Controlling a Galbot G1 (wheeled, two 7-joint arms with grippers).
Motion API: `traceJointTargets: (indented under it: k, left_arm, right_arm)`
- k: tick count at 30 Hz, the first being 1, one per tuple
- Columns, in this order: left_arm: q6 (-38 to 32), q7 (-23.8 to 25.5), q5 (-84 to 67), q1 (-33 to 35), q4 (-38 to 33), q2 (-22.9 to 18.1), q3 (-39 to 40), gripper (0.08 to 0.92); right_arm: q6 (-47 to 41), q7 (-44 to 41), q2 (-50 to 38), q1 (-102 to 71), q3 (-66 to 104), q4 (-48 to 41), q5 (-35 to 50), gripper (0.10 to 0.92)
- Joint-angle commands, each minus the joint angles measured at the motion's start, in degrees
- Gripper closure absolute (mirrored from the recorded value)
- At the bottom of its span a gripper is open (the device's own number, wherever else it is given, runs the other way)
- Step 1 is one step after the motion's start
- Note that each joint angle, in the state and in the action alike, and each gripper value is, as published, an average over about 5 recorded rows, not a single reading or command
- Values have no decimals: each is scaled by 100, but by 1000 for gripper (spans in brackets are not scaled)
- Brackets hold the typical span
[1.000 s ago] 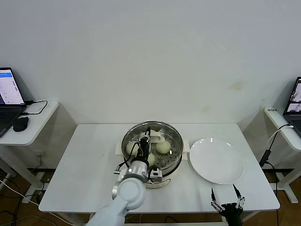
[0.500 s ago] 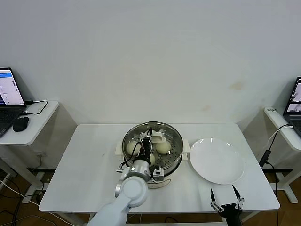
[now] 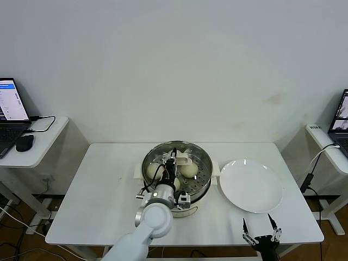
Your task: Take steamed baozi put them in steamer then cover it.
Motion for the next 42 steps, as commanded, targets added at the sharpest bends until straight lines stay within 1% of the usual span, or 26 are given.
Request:
traceJointTargets:
  k: [1, 4, 9, 15, 19, 21, 23, 25, 26, 28, 29, 31, 33, 34, 37, 42]
  left_arm:
    - [-7, -91, -89, 78, -72, -9, -15, 859]
    - [-7, -137, -127, 140, -184, 30, -47, 818]
    - [-8, -253, -283, 367, -590, 167, -115, 690]
    - [7, -409, -764, 948, -1391, 560, -263, 517]
    - [-49, -652, -1515, 1485, -2121, 887, -529, 405]
    - [-104, -891, -2093, 1812, -2558, 1050, -759, 344]
    - [-168, -1247, -2818, 2219, -2987, 1232, -1081, 283]
    - [-290, -1801, -3786, 2687, -3282, 1409, -1466, 235]
    - [-451, -2173, -4381, 2968, -3379, 1484, -1698, 212]
    - [-1090, -2907, -5852, 3521, -3383, 1501, -2276, 190]
    - [-1568, -3156, -6651, 3765, -3299, 1454, -2617, 182]
    - [-2677, -3364, -8089, 4149, -2968, 1285, -3268, 179]
    - [-3413, -3336, -9064, 4410, -2594, 1148, -3736, 177]
    - [-3593, -3317, -9377, 4519, -2439, 1102, -3874, 177]
    - [-3651, -3250, -10009, 4828, -2165, 1063, -4000, 177]
    - [-3905, -3091, -10229, 5183, -1823, 1039, -3863, 177]
  right_arm:
    - [-3, -8, -1, 9, -9, -8, 0, 202]
    - [-1, -11, -1, 10, -15, -18, -6, 202]
    - [-4, -15, -1, -2, -23, -9, -20, 203]
    - [-18, -19, 0, -23, -26, -11, -21, 202]
    - [-17, -21, 0, -51, -46, -31, -22, 202]
    - [-16, -23, 0, -66, -60, -36, -21, 203]
    - [-22, -33, -3, -86, -74, -24, 1, 203]
    - [-28, -51, -11, -110, -84, 2, 46, 203]
    - [-31, -63, -23, -123, -90, 16, 88, 203]
    - [-32, -82, -57, -151, -105, 41, 176, 202]
    - [-31, -91, -82, -167, -115, 53, 224, 202]
    - [-32, -109, -137, -203, -139, 82, 316, 202]
    - [-45, -133, -208, -251, -170, 119, 405, 203]
    - [-56, -144, -245, -276, -182, 140, 446, 203]
    - [-98, -178, -358, -357, -217, 215, 561, 203]
    - [-193, -255, -513, -511, -318, 367, 844, 202]
